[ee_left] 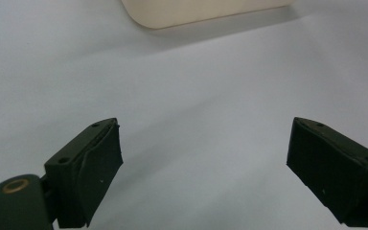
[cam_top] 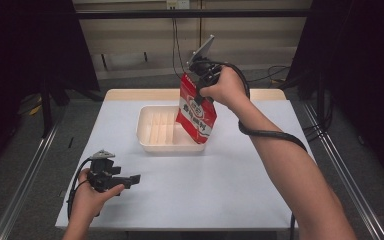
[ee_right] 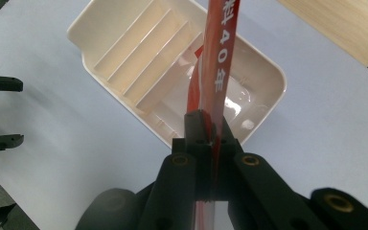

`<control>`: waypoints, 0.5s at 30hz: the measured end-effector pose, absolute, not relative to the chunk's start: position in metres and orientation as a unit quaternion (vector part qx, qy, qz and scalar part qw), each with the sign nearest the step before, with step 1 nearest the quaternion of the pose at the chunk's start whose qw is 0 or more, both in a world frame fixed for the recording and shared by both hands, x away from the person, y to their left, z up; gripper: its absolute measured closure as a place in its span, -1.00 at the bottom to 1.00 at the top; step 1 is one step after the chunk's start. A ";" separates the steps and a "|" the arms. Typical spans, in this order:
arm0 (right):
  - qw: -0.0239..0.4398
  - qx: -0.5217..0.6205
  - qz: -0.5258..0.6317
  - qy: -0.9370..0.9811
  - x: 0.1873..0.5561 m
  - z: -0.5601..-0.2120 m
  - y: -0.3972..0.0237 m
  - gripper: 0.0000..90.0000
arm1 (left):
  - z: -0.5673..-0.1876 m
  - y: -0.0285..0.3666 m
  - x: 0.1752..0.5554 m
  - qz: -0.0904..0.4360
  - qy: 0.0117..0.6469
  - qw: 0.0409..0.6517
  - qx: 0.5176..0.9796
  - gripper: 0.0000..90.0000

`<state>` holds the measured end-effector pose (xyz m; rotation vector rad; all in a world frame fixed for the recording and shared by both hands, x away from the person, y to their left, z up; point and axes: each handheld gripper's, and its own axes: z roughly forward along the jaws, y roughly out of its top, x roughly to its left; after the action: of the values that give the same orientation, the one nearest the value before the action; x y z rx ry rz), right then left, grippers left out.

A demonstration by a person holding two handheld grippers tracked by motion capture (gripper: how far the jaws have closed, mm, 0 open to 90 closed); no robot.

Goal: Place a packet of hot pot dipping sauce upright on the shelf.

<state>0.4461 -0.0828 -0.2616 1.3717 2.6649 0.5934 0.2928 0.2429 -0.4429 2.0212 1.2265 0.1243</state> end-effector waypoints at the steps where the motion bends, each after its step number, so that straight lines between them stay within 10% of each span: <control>1: 0.043 0.449 0.194 0.871 0.447 -0.263 -0.082 1.00 | -0.443 0.243 0.293 0.051 0.479 0.377 0.791 -0.75; 15: 0.043 0.444 0.193 0.874 0.456 -0.278 -0.077 1.00 | -0.442 0.244 0.293 0.053 0.477 0.377 0.792 -0.74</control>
<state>0.4562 -0.0770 -0.2775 1.3569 2.6737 0.5892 0.2929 0.2437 -0.4422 2.0243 1.2208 0.1346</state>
